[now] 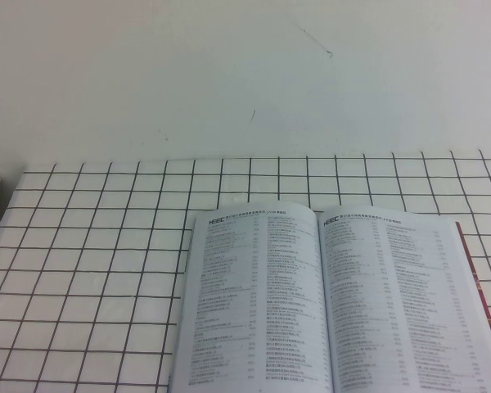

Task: Close book
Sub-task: 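Close the open booklet and leave it lying on the table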

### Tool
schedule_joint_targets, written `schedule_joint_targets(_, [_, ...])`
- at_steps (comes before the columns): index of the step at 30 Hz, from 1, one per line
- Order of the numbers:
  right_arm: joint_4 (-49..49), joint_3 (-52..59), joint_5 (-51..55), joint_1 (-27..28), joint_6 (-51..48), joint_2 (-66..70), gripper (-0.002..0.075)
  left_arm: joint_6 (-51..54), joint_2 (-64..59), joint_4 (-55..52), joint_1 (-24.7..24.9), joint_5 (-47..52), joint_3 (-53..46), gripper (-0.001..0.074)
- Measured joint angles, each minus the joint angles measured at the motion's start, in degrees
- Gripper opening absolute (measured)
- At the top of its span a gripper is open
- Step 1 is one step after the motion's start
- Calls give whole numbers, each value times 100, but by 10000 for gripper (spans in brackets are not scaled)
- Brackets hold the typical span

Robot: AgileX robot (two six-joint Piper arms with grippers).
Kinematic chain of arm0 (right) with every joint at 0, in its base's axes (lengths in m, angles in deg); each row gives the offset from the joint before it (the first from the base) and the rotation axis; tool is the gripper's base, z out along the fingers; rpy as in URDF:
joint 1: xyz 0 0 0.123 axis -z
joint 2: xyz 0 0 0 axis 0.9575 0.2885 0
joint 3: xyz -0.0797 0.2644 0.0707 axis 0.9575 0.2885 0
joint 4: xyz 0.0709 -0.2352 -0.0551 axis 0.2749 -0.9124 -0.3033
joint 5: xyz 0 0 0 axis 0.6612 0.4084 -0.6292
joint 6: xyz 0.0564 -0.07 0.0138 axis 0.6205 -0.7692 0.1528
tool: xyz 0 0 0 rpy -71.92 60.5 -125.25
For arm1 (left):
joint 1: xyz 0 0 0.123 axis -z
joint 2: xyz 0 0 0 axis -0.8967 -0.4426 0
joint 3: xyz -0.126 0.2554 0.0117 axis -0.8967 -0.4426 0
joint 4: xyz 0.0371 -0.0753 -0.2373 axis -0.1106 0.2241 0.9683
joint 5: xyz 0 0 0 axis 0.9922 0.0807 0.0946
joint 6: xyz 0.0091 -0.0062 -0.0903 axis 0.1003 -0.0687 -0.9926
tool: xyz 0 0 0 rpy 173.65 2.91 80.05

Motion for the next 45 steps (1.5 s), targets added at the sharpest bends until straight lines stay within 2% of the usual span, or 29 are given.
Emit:
schedule_joint_targets(26, [0,0,0,0,0,0,-3,0,0,0,0,0,0,-4])
schedule_joint_targets(31, [-50,35,-286,0,0,0,-3,0,0,32,0,-103,0,-4])
schedule_joint_targets(35, [-53,52,-1186,0,0,0,-3,0,0,290,0,-652,-35,-4])
schedule_joint_targets(37, [-53,52,-1806,0,0,0,-3,0,0,473,0,-1236,-35,-4])
schedule_joint_targets(42, [-99,52,-3914,0,0,0,-3,0,0,849,0,-2652,-35,-4])
schedule_joint_targets(45, [-130,52,-5044,0,0,0,-3,0,0,874,0,-3037,-35,-4])
